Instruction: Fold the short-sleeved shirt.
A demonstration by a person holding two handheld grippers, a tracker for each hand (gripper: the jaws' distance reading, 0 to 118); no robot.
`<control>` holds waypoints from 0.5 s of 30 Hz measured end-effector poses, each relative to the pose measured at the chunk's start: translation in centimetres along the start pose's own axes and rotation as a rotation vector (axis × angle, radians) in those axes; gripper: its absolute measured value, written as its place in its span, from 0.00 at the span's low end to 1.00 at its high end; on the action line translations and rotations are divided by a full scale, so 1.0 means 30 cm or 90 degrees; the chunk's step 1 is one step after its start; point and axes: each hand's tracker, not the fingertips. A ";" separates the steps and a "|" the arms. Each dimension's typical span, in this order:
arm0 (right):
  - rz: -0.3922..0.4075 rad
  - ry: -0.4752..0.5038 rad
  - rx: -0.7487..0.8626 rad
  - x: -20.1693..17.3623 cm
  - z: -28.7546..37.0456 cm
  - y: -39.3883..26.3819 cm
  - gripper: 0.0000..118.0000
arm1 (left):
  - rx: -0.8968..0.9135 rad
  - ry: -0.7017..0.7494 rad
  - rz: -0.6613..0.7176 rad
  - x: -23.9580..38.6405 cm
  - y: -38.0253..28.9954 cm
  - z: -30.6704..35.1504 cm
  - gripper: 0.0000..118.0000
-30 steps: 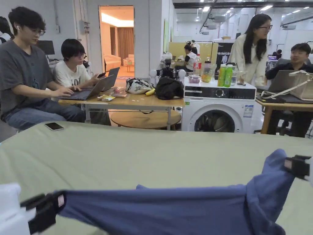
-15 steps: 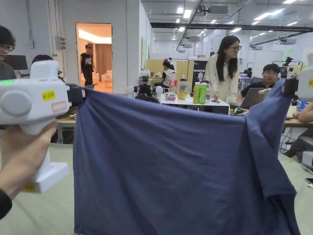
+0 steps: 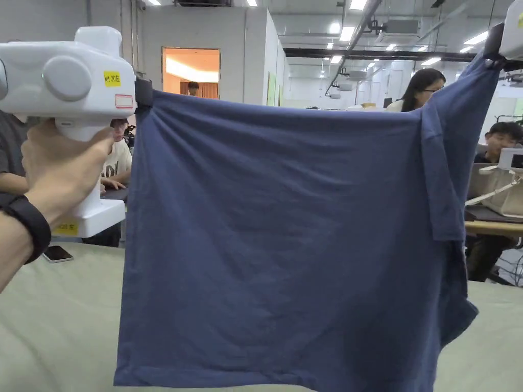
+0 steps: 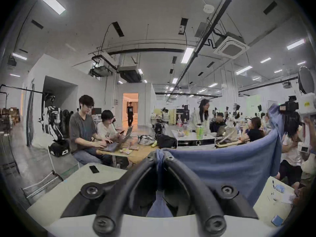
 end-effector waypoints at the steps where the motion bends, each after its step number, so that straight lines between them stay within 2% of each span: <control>1: 0.004 0.001 0.007 -0.012 -0.004 0.017 0.00 | 0.006 -0.004 0.005 -0.008 0.004 -0.001 0.00; 5: -0.013 0.008 -0.007 -0.012 -0.022 0.013 0.00 | 0.003 -0.001 0.002 -0.005 -0.037 -0.022 0.00; 7: -0.040 0.026 -0.025 -0.008 -0.008 -0.046 0.00 | -0.016 -0.004 -0.001 0.003 -0.100 -0.033 0.00; 12: -0.036 0.042 -0.065 0.038 -0.009 -0.206 0.00 | -0.062 -0.013 0.011 -0.010 -0.270 0.002 0.00; 15: -0.040 0.066 -0.085 0.047 0.082 -0.319 0.00 | -0.088 -0.024 0.031 -0.018 -0.367 0.066 0.00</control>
